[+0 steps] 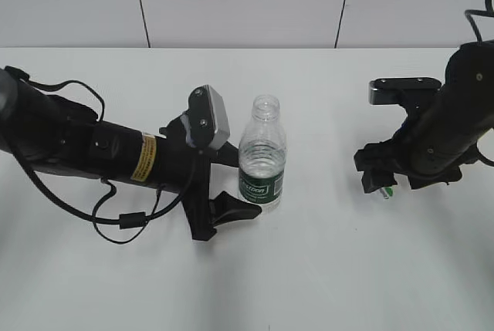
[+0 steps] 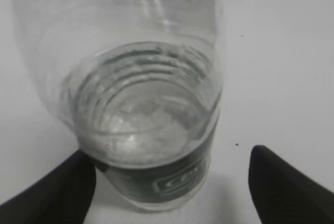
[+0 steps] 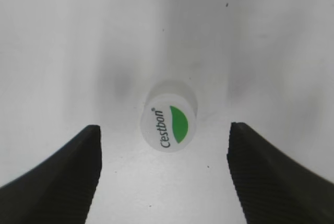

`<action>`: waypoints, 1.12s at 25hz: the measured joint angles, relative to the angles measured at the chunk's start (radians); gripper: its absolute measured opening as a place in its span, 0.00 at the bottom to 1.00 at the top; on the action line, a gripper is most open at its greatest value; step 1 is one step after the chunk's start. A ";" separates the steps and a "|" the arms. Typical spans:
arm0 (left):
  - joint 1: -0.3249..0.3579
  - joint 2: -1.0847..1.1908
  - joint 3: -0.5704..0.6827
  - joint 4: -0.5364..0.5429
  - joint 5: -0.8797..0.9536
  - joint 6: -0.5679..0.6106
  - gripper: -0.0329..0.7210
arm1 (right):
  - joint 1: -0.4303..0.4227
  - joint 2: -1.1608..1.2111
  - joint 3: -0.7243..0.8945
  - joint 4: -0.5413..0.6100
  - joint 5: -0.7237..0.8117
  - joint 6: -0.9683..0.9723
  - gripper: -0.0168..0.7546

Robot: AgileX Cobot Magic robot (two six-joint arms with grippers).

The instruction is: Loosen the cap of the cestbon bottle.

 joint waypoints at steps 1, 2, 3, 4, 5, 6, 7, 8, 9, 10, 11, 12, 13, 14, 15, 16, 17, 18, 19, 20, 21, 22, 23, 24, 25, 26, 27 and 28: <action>0.000 -0.005 0.000 0.018 0.010 -0.004 0.75 | 0.000 -0.006 0.000 0.000 0.000 0.000 0.77; 0.000 -0.010 0.000 0.036 0.025 -0.012 0.75 | 0.000 -0.011 0.000 0.000 0.000 0.000 0.77; 0.000 -0.015 0.000 0.054 0.044 -0.024 0.75 | 0.000 -0.017 0.000 0.000 0.000 0.000 0.77; 0.000 -0.020 0.000 0.067 0.066 -0.038 0.75 | 0.000 -0.025 0.000 0.000 0.000 -0.001 0.77; 0.000 -0.025 0.000 0.085 0.092 -0.051 0.75 | 0.000 -0.034 0.000 0.000 0.000 -0.001 0.77; 0.001 -0.033 0.000 0.102 0.114 -0.066 0.75 | 0.000 -0.041 0.000 0.000 0.001 -0.001 0.77; 0.004 -0.042 0.000 0.122 0.125 -0.078 0.75 | 0.000 -0.051 0.000 0.000 0.001 -0.001 0.77; 0.007 -0.050 0.000 0.140 0.135 -0.088 0.75 | 0.000 -0.060 0.000 0.000 0.001 -0.002 0.77; 0.014 -0.057 0.000 0.159 0.137 -0.096 0.75 | 0.000 -0.066 0.000 0.000 0.001 -0.002 0.77; 0.021 -0.065 0.000 0.175 0.142 -0.101 0.75 | 0.000 -0.072 0.000 0.000 0.001 -0.002 0.77; 0.029 -0.073 0.000 0.183 0.144 -0.106 0.75 | 0.000 -0.078 0.000 0.000 0.001 -0.002 0.77; 0.039 -0.081 0.000 0.185 0.148 -0.112 0.75 | 0.000 -0.082 0.000 0.000 0.001 -0.002 0.77; 0.048 -0.088 0.000 0.187 0.156 -0.120 0.75 | 0.000 -0.086 0.000 0.000 0.001 -0.002 0.77; 0.058 -0.100 0.000 0.188 0.167 -0.128 0.75 | 0.000 -0.091 0.000 0.000 0.002 -0.003 0.77; 0.068 -0.111 0.000 0.188 0.186 -0.132 0.75 | 0.000 -0.095 0.000 0.000 0.003 -0.003 0.77; 0.077 -0.121 0.000 0.188 0.218 -0.134 0.75 | 0.000 -0.099 0.000 0.000 0.003 -0.004 0.77; 0.082 -0.131 0.000 0.188 0.259 -0.135 0.75 | 0.000 -0.105 0.000 0.000 0.008 -0.007 0.77; 0.086 -0.140 0.000 0.187 0.302 -0.138 0.75 | 0.000 -0.111 0.000 0.000 0.013 -0.011 0.77; 0.088 -0.147 0.000 0.187 0.366 -0.138 0.75 | 0.000 -0.117 0.000 -0.001 0.017 -0.017 0.77; 0.088 -0.152 0.000 0.186 0.423 -0.138 0.75 | 0.000 -0.123 0.000 -0.001 0.019 -0.023 0.77; 0.090 -0.155 0.000 0.182 0.505 -0.138 0.75 | 0.000 -0.130 0.000 -0.002 0.020 -0.026 0.77; 0.090 -0.156 0.000 0.179 0.566 -0.138 0.75 | 0.000 -0.137 0.000 -0.004 0.021 -0.031 0.77; 0.090 -0.157 0.000 0.175 0.642 -0.138 0.75 | 0.000 -0.143 0.000 -0.005 0.022 -0.033 0.77; 0.090 -0.158 0.000 0.171 0.700 -0.138 0.75 | 0.000 -0.149 0.000 -0.005 0.024 -0.034 0.77; 0.090 -0.160 0.000 0.155 0.764 -0.138 0.75 | 0.000 -0.155 0.000 -0.005 0.024 -0.034 0.77; 0.090 -0.162 0.000 0.145 0.826 -0.138 0.75 | 0.000 -0.157 -0.001 -0.005 0.024 -0.035 0.77; 0.090 -0.164 0.000 0.129 0.896 -0.138 0.75 | 0.000 -0.159 -0.002 -0.005 0.025 -0.035 0.77; 0.090 -0.164 0.000 0.094 0.970 -0.138 0.75 | 0.000 -0.160 -0.002 -0.005 0.026 -0.035 0.77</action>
